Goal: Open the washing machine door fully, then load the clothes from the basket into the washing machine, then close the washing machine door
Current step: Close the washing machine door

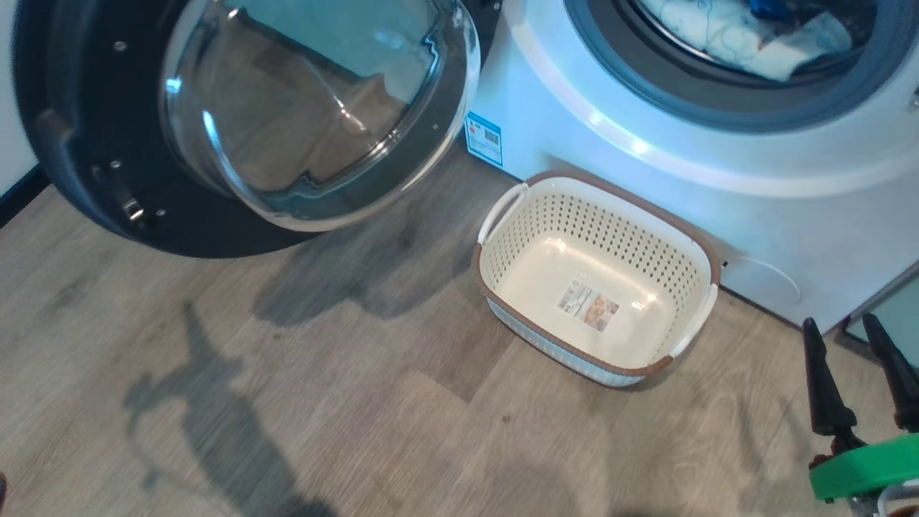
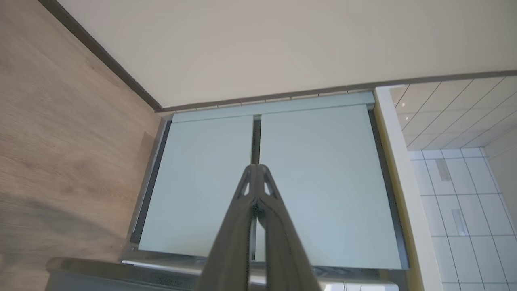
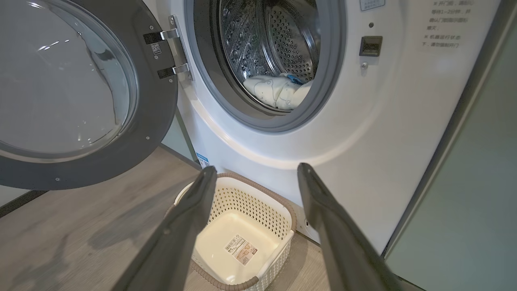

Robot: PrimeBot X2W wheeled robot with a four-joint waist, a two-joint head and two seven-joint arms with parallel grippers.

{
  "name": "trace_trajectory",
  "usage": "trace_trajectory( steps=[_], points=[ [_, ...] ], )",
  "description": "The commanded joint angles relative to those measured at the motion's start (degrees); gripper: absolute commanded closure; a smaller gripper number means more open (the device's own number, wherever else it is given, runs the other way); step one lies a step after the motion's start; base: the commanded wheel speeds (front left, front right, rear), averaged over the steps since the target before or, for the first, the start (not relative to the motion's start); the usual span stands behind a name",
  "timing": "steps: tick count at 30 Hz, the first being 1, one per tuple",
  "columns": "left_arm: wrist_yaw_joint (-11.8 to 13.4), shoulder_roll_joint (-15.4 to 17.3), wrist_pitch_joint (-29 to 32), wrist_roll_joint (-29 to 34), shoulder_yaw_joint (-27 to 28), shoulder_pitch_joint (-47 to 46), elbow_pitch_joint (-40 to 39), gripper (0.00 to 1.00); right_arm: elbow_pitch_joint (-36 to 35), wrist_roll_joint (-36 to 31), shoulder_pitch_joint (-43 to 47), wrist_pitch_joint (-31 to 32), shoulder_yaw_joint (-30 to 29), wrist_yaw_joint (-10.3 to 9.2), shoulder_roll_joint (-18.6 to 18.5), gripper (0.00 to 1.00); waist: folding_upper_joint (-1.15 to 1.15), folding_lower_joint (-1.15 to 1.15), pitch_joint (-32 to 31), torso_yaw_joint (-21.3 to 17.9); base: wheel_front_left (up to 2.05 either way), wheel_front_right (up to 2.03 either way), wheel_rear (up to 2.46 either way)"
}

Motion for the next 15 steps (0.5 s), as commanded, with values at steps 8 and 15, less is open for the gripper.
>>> trace_trajectory(
  steps=[8,15],
  points=[
    [-0.9,6.2,7.2,1.9,-3.0,-6.1,1.4,1.00,-2.4,-0.2,-3.0,-0.4,0.8,0.25,-3.0,0.00,0.00,0.00,3.6,-2.2,0.00,0.00,0.00],
    [-1.3,6.0,8.3,4.1,-5.7,-8.4,2.7,1.00,-2.6,-0.2,-3.6,-0.4,0.5,0.25,-3.5,0.00,0.00,0.00,5.2,-2.8,0.00,0.00,0.00]
  ],
)
